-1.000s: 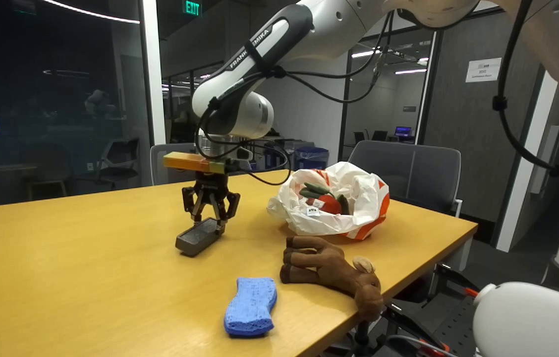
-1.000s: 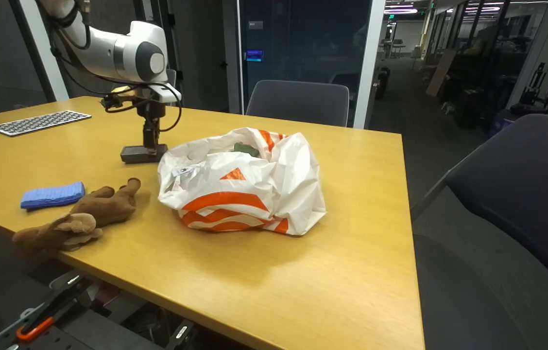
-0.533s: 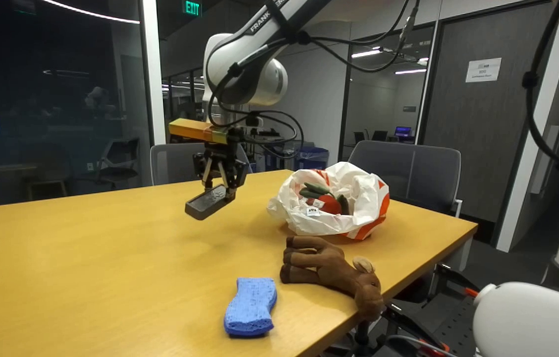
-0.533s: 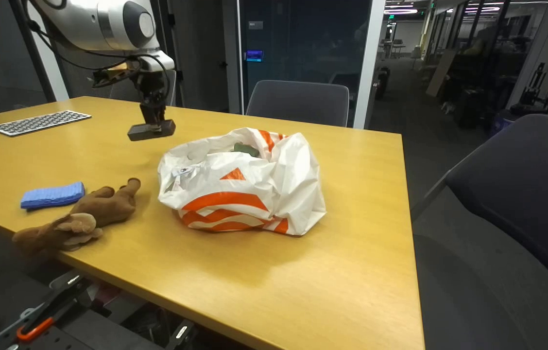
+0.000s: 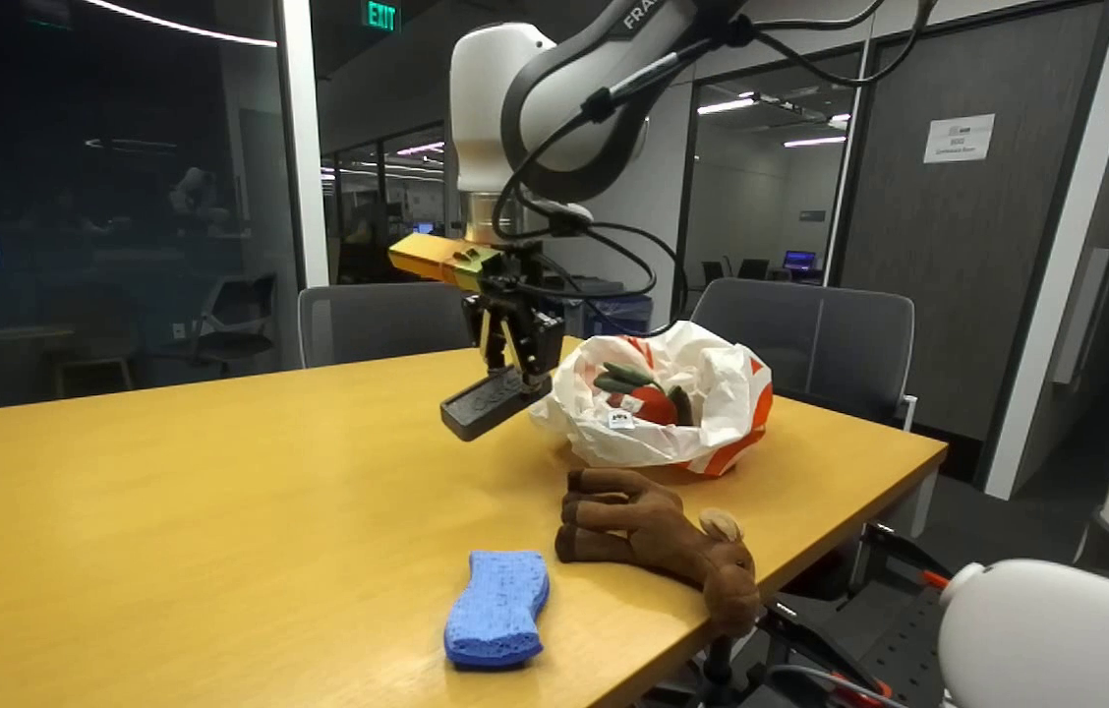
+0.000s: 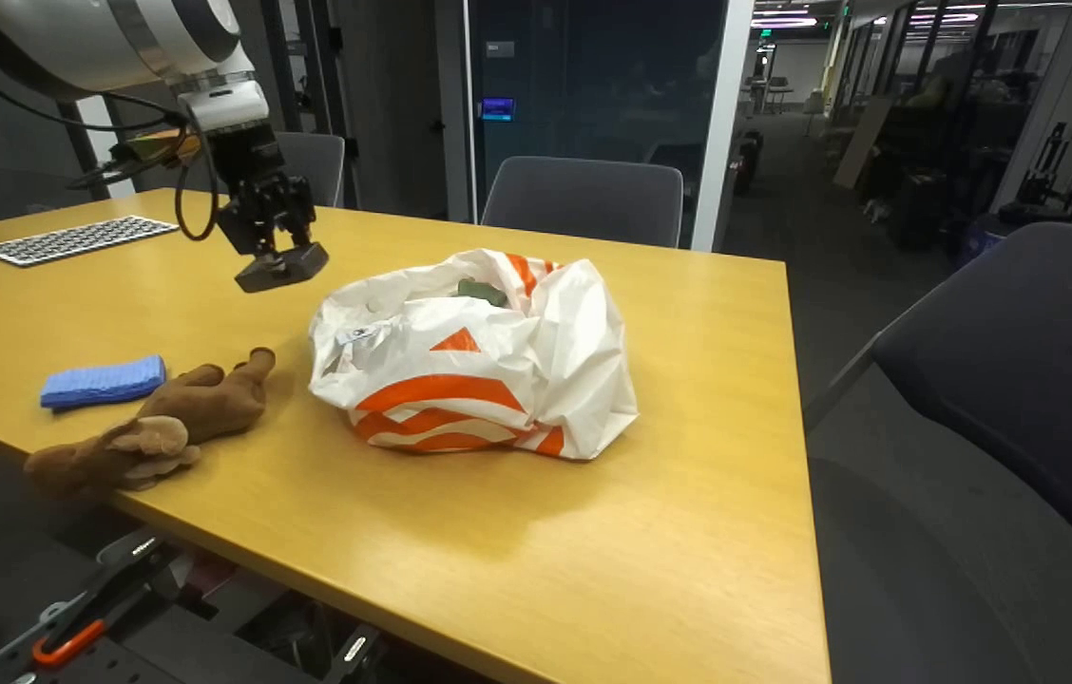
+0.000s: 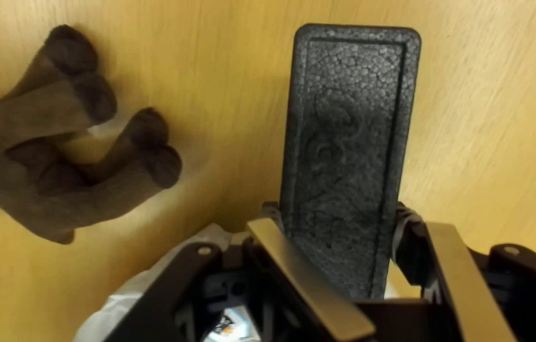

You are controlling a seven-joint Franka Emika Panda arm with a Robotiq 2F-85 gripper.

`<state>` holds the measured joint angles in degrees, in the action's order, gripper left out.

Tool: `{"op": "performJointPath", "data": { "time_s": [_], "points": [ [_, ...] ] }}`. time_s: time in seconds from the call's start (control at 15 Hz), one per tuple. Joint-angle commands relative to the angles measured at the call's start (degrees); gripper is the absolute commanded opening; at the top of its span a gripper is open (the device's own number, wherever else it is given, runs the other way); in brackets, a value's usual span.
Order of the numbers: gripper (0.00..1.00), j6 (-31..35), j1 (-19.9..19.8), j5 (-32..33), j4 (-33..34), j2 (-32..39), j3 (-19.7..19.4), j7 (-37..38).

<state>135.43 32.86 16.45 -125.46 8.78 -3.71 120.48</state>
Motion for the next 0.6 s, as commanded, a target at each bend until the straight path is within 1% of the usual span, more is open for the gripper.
{"op": "performJointPath", "data": {
  "time_s": [0.0, 0.07, 0.13, 0.2, 0.4, 0.47, 0.53],
  "points": [
    [0.32, -1.79, 3.09, 4.83, -7.37, -6.84, -1.6, 15.44],
    [0.32, -2.44, 3.2, 5.84, -8.47, -7.84, -1.17, 19.63],
    [0.32, -3.01, -4.31, 8.7, -13.9, -13.63, 3.4, 21.44],
    [0.32, -4.52, -5.26, 9.73, -15.5, -15.34, 4.53, 25.01],
    [0.32, -10.5, -11.54, 10.75, -20.72, -22.71, 9.82, 32.24],
    [0.32, -13.28, -13.69, 10.85, -21.63, -25.17, 11.18, 33.61],
    [0.32, -17.19, -15.87, 10.96, -21.73, -27.65, 12.05, 33.17]
  ]
}}
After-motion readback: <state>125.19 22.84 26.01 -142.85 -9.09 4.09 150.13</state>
